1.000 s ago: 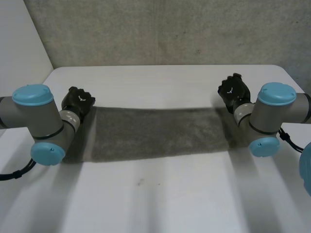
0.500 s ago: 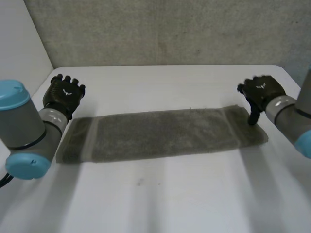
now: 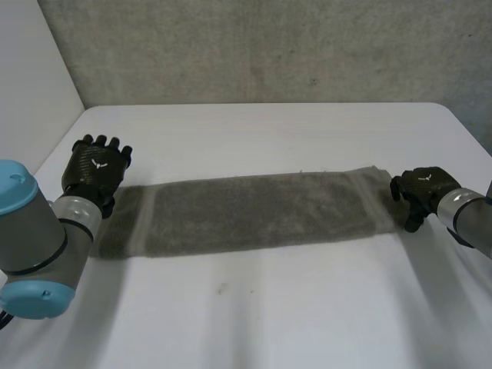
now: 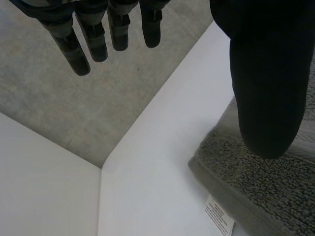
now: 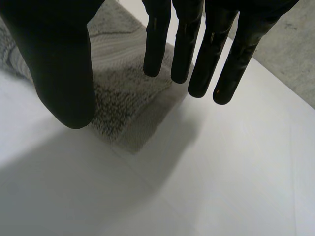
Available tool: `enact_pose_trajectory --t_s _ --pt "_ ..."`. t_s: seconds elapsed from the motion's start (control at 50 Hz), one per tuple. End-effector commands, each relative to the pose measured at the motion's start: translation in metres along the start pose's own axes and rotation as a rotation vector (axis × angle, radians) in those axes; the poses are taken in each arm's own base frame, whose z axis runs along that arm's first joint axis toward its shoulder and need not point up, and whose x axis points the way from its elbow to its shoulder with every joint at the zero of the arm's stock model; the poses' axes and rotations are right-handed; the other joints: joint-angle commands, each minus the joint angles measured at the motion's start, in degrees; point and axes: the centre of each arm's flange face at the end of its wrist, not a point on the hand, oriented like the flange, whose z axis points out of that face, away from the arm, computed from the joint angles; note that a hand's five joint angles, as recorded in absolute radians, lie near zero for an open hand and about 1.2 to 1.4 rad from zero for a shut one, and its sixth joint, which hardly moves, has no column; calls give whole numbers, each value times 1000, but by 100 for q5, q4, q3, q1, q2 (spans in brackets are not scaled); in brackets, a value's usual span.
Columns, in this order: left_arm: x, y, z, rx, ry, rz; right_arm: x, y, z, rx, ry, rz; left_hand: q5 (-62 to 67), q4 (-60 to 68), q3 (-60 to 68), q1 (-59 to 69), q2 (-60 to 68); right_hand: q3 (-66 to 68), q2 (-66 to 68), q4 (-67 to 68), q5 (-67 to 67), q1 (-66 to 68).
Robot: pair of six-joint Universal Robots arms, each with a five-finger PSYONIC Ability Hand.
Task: Fold the towel.
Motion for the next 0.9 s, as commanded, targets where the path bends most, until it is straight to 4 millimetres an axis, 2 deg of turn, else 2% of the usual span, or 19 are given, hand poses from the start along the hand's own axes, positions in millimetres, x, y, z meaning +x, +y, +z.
enact_pose_trajectory --t_s 0.02,0.08,0.1,0.12,0.14,0.26,0.32,0.36,0.42,0.48,0.56,0.64,0.68,0.74,0.78,0.8,0.84,0.86,0.9 --pt "1 1 -1 -4 6 3 2 9 5 -22 5 -18 -25 75 71 53 81 1361 1375 1372 1492 1865" --pt "2 1 -2 -5 8 3 5 12 7 -24 9 -21 -25 75 71 53 81 3072 3086 3083 3203 3576" --pt "2 1 -2 -5 8 3 5 12 7 -24 9 -21 -25 75 71 53 81 3081 3095 3091 3212 3585" --pt "2 1 -2 -6 9 3 6 13 8 -26 11 -30 -25 75 71 53 81 4280 4294 4290 4411 4784" --pt "3 2 -2 -9 10 3 8 14 10 -29 12 -38 -25 75 71 53 81 4619 4633 4630 4750 5123" --pt "3 3 -3 -11 11 3 18 20 12 -53 35 -68 -42 59 54 36 64 4623 4637 4633 4753 5127" --pt "3 3 -3 -13 10 3 32 25 12 -68 71 -76 -42 59 54 36 64 4623 4637 4633 4753 5127" --pt "2 4 -3 -14 9 3 49 27 13 -80 120 -69 -42 59 54 36 64 4623 4637 4633 4753 5127" --pt "3 4 -4 -16 11 3 59 29 13 -93 154 -65 -42 59 54 36 64 4623 4637 4633 4753 5127" --pt "3 5 -4 -20 12 3 84 35 10 -141 246 -61 -42 59 54 36 64 4623 4637 4633 4753 5127" --pt "2 4 -4 -17 10 3 130 44 -1 -226 388 -116 -42 59 54 36 64 4623 4637 4633 4753 5127" --pt "-1 1 -6 -8 1 2 148 41 -7 -225 436 -145 -42 59 54 36 64 4623 4637 4633 4753 5127" --pt "-2 0 -6 -6 -1 2 151 28 -12 -177 449 -139 -25 75 71 53 81 4623 4637 4633 4753 5127" --pt "-1 0 -6 -5 1 3 149 18 -16 -140 445 -128 -25 75 71 53 81 4623 4637 4633 4753 5127" --pt "-1 -1 -7 -3 1 3 123 -16 -20 -20 395 -123 -25 75 71 53 81 4623 4637 4633 4753 5127" --pt "-1 -1 -7 -3 1 3 122 -16 -20 -19 394 -123 -25 75 71 53 81 4623 4637 4633 4753 5127" --pt "0 0 -7 -4 4 3 79 -50 -22 106 294 -140 -25 75 71 53 81 4623 4637 4633 4753 5127" --pt "0 0 -7 -4 4 3 79 -50 -22 106 294 -140 -25 75 71 53 81 4623 4637 4633 4753 5127" --pt "0 -1 -7 -2 4 3 33 -72 -24 205 188 -181 -25 75 71 53 81 4623 4637 4633 4753 5127"
